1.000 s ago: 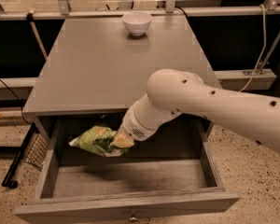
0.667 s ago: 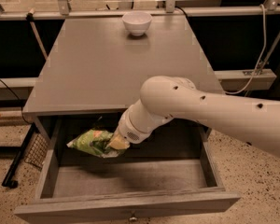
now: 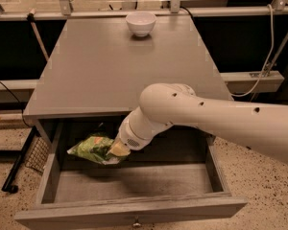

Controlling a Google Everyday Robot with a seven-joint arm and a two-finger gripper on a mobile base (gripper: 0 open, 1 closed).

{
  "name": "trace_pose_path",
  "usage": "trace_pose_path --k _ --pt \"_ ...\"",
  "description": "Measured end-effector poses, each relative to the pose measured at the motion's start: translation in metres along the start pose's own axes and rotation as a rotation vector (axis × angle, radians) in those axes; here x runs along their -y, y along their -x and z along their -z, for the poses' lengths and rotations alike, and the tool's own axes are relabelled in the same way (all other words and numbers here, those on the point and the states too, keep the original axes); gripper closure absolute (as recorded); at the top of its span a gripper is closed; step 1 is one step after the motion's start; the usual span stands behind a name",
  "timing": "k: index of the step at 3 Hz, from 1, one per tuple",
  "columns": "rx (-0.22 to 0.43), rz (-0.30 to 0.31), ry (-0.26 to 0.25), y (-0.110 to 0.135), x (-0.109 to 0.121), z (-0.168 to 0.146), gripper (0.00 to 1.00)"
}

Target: Place green jalapeno chip bag into top drawer

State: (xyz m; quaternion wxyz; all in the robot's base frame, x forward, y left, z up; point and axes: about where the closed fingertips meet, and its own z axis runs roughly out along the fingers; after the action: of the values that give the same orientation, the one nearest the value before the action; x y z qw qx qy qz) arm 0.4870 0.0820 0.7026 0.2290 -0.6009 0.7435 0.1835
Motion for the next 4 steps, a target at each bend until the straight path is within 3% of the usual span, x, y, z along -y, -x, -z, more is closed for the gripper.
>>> trace_pose_path --k 3,4 --pt "-0.002 0.005 0.004 0.0011 -0.0025 -0.0014 0.12" --pt "-0.003 0.007 0.005 0.0015 -0.0032 -0.0018 0.0"
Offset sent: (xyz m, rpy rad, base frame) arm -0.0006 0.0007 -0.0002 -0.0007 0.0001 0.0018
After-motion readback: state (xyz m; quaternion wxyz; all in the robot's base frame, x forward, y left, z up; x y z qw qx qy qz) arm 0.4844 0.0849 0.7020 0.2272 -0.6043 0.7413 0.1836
